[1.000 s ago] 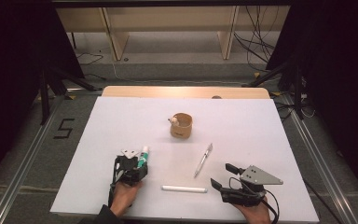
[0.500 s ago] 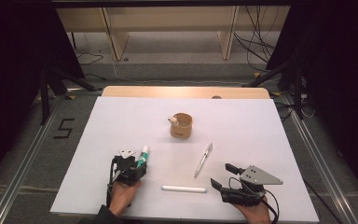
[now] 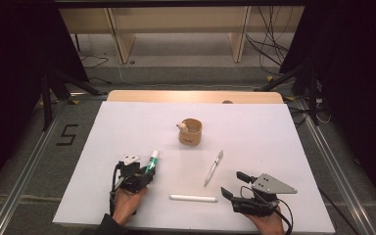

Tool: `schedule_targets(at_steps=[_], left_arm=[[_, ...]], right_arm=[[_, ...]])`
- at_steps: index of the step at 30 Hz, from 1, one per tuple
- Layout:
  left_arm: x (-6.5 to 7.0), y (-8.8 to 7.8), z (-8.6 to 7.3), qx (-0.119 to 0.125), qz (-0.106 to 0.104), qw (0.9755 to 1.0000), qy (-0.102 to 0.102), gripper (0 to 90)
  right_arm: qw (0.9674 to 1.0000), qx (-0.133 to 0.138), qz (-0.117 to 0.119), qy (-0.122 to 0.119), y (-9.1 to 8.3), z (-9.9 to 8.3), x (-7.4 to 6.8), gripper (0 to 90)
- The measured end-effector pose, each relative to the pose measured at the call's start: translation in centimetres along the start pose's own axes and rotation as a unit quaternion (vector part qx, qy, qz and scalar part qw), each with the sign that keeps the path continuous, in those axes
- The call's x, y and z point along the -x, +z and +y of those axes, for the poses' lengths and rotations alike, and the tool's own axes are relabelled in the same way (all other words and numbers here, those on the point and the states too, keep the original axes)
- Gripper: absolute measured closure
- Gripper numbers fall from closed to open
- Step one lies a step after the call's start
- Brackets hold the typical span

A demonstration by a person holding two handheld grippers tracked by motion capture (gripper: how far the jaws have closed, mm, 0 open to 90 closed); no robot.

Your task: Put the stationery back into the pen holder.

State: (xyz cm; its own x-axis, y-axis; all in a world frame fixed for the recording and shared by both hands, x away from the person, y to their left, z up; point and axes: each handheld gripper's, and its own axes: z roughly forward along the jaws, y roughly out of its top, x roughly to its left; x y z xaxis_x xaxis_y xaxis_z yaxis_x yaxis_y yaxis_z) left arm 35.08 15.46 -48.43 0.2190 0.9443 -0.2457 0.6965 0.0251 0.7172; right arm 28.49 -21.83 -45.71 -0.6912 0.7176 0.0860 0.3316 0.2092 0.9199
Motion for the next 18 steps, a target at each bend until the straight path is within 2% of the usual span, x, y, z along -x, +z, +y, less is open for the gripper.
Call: schedule_targets(at_steps=[3, 5, 9, 15, 18], left_arm=[[0.06, -0.49, 0.22, 0.018, -0.016, 0.9997, 0.000, 65.5], [0.01, -0.69, 0.34, 0.027, -0.034, 0.9991, 0.001, 65.5], [0.15, -0.93, 0.41, 0.042, -0.055, 0.9976, 0.007, 65.5], [0.38, -1.11, 0.58, 0.062, -0.083, 0.9942, 0.028, 65.5], [0.54, -1.07, 0.67, 0.068, -0.096, 0.9924, 0.036, 65.5]], right_arm=[[1.0000, -0.001, 0.000, 0.001, 0.01, -0.01, 0.00, 24.9], [1.0000, -0.002, 0.001, 0.001, 0.02, -0.01, 0.00, 24.9], [1.0000, 0.001, 0.005, 0.006, 0.05, 0.00, 0.04, 24.9], [0.9992, 0.009, 0.023, 0.032, 0.11, 0.03, 0.24, 24.9], [0.9977, 0.016, 0.039, 0.054, 0.21, 0.16, 0.33, 24.8]])
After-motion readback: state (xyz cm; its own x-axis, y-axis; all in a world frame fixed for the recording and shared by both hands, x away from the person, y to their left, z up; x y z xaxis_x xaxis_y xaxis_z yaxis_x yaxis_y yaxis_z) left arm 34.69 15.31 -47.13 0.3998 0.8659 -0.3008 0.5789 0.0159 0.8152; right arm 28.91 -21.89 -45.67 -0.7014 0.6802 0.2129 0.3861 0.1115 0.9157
